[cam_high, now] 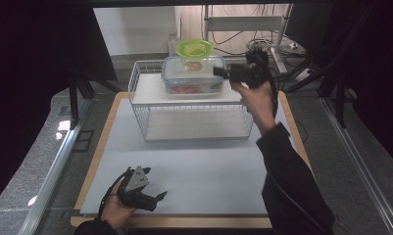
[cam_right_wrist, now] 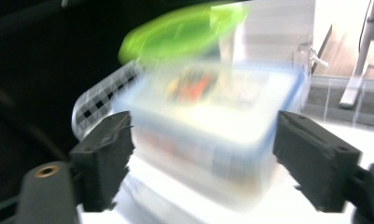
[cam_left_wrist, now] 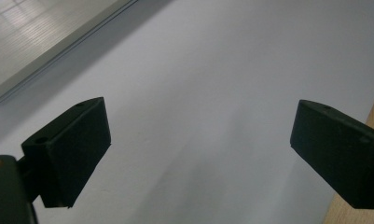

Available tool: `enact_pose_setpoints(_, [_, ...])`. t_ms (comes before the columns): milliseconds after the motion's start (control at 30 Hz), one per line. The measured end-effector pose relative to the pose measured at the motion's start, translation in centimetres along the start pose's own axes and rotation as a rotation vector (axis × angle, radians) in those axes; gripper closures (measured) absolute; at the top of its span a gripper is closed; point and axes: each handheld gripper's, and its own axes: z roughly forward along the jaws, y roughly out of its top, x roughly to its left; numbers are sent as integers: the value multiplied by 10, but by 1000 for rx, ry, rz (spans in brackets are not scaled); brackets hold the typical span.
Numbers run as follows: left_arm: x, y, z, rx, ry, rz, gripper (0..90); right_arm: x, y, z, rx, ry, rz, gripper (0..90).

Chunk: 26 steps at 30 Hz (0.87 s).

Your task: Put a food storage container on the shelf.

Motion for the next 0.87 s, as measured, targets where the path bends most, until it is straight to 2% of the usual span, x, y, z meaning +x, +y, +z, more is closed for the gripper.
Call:
enact_pose_setpoints(100, [1, 0, 0, -6, 0, -9, 43, 9, -43, -21, 1, 25, -73, 137])
enact_pose_setpoints(200, [1, 0, 0, -8, 3, -13, 37, 14, -91, -35, 25, 44, -103, 104])
enact_pose_setpoints(233, [1, -1, 0, -8, 4, -14, 35, 14, -108, -37, 48, 46, -112, 84])
enact_pose_setpoints(267, [2, -1, 0, -8, 4, -15, 35, 14, -124, -39, 81, 44, -130, 70])
enact_pose_setpoints(367, [2, -2, 1, -3, 10, -23, 31, 10, -171, -44, 130, 17, -167, 58])
enact_pose_setpoints(467, [3, -3, 1, -8, 11, -28, 29, 7, -207, -47, 189, -7, -187, 49])
enact_pose_setpoints(600, [4, -4, 1, -10, 12, -32, 26, 2, -244, -50, 239, -20, -212, 39])
enact_pose_setpoints(700, [5, -5, 2, -7, 12, -32, 22, -1, -265, -49, 304, -42, -208, 39])
enact_pose_setpoints(767, [5, -5, 2, -10, 11, -33, 21, -4, -272, -47, 351, -54, -214, 39])
enact_pose_setpoints(867, [5, -4, 2, -13, 14, -33, 20, -5, -273, -45, 358, -75, -242, 38])
